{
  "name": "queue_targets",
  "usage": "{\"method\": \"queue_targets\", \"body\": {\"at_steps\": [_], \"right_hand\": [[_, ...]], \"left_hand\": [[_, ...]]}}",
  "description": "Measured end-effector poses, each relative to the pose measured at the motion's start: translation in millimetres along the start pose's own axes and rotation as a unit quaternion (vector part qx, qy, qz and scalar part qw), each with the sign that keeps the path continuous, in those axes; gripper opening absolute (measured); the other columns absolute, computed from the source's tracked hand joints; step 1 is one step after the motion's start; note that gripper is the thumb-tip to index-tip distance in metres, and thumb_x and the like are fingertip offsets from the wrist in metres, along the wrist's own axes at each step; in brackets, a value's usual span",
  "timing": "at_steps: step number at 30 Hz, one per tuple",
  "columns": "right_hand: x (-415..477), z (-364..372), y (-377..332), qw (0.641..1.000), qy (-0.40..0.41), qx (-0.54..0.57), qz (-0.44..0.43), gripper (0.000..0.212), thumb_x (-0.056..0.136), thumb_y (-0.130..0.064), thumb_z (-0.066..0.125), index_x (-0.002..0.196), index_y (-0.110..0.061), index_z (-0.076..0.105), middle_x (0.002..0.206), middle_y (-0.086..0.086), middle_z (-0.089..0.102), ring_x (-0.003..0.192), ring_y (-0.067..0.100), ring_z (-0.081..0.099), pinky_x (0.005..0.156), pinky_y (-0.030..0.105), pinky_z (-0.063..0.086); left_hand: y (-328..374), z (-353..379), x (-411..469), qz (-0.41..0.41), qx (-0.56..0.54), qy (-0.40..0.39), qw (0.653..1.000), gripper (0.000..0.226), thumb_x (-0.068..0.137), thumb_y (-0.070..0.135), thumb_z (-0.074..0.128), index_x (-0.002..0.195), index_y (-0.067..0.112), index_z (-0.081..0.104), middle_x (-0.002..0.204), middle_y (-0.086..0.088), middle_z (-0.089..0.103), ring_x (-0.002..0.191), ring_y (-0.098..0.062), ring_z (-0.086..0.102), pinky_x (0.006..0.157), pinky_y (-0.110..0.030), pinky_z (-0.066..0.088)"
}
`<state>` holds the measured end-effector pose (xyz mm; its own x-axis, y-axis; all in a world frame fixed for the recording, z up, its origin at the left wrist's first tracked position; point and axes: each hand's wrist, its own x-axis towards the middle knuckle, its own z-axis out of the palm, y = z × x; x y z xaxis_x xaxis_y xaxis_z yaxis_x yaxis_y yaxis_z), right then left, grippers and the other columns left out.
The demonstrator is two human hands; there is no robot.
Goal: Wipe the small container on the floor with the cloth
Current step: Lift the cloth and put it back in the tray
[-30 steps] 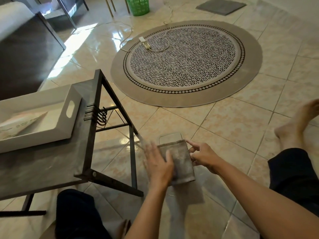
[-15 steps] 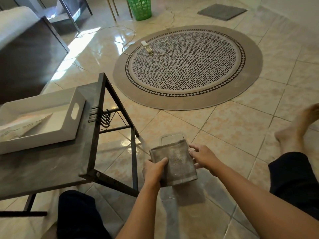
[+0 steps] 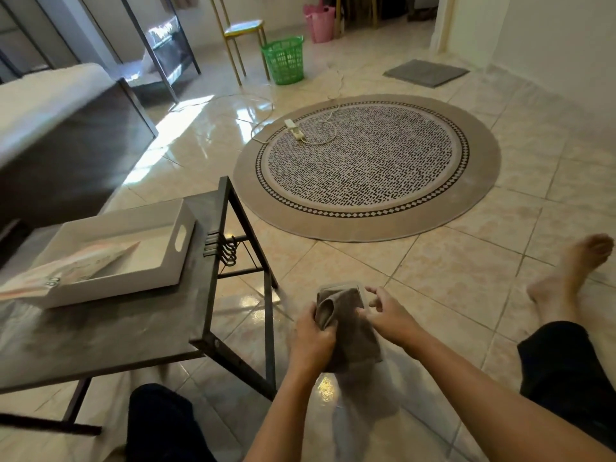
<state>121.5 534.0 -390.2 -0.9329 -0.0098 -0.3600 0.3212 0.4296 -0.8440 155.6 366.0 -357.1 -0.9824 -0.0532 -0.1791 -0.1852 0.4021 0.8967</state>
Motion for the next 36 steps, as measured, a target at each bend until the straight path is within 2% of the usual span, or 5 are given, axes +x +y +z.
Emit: {"method": "queue_targets", "body": {"at_steps": [6,16,19,23,36], "right_hand": [[-14.7,-3.0,-43.6,0.970,-0.100,0.223,0.011,0.071,0.088,-0.027,0.072,0.146,-0.020,0.033,0.124,0.009,0.057,0.112,0.026,0.060,0.094,0.043,0.056],[-42.3,5.7,-198.1,0.964,-0.118,0.163,-0.175,0.052,0.085,-0.009,0.075,0.126,-0.022,0.046,0.113,0.015,0.070,0.097,0.029,0.073,0.079,0.052,0.062],[-42.5,29.3,-247.3,0.956,-0.097,0.071,-0.269,0.067,0.084,-0.005,0.074,0.134,-0.036,0.042,0.104,0.004,0.066,0.092,0.021,0.070,0.069,0.037,0.064],[-29.3,67.3,-299.2,0.935,-0.057,-0.093,-0.337,0.036,0.083,-0.009,0.074,0.117,-0.019,0.067,0.106,-0.001,0.067,0.098,0.012,0.061,0.078,0.021,0.053],[30.2,161.0,-342.2,0.905,-0.045,-0.297,-0.303,0.038,0.080,-0.011,0.072,0.118,-0.011,0.069,0.115,0.010,0.070,0.104,0.026,0.065,0.089,0.037,0.056]], "left_hand": [[52.2,-43.6,-12.6,0.089,-0.036,0.006,0.995,0.026,0.089,0.011,0.068,0.111,0.021,0.058,0.104,0.000,0.063,0.096,-0.015,0.063,0.077,-0.029,0.056],[108.0,-179.9,-16.2,0.129,0.085,0.205,0.967,0.022,0.083,0.024,0.076,0.100,0.018,0.062,0.091,0.007,0.063,0.085,-0.010,0.060,0.074,-0.030,0.053],[117.8,-227.6,-5.3,0.120,0.160,0.255,0.946,0.025,0.081,0.026,0.078,0.099,0.014,0.065,0.086,0.001,0.064,0.081,-0.018,0.060,0.073,-0.034,0.050],[119.5,-284.6,18.8,0.099,0.232,0.298,0.920,0.023,0.079,0.027,0.080,0.087,0.012,0.064,0.080,-0.006,0.061,0.077,-0.025,0.057,0.066,-0.033,0.038],[62.2,-350.0,92.3,0.006,0.320,0.276,0.906,0.024,0.081,0.025,0.077,0.090,0.012,0.059,0.093,-0.016,0.067,0.085,-0.030,0.059,0.066,-0.037,0.041]]}}
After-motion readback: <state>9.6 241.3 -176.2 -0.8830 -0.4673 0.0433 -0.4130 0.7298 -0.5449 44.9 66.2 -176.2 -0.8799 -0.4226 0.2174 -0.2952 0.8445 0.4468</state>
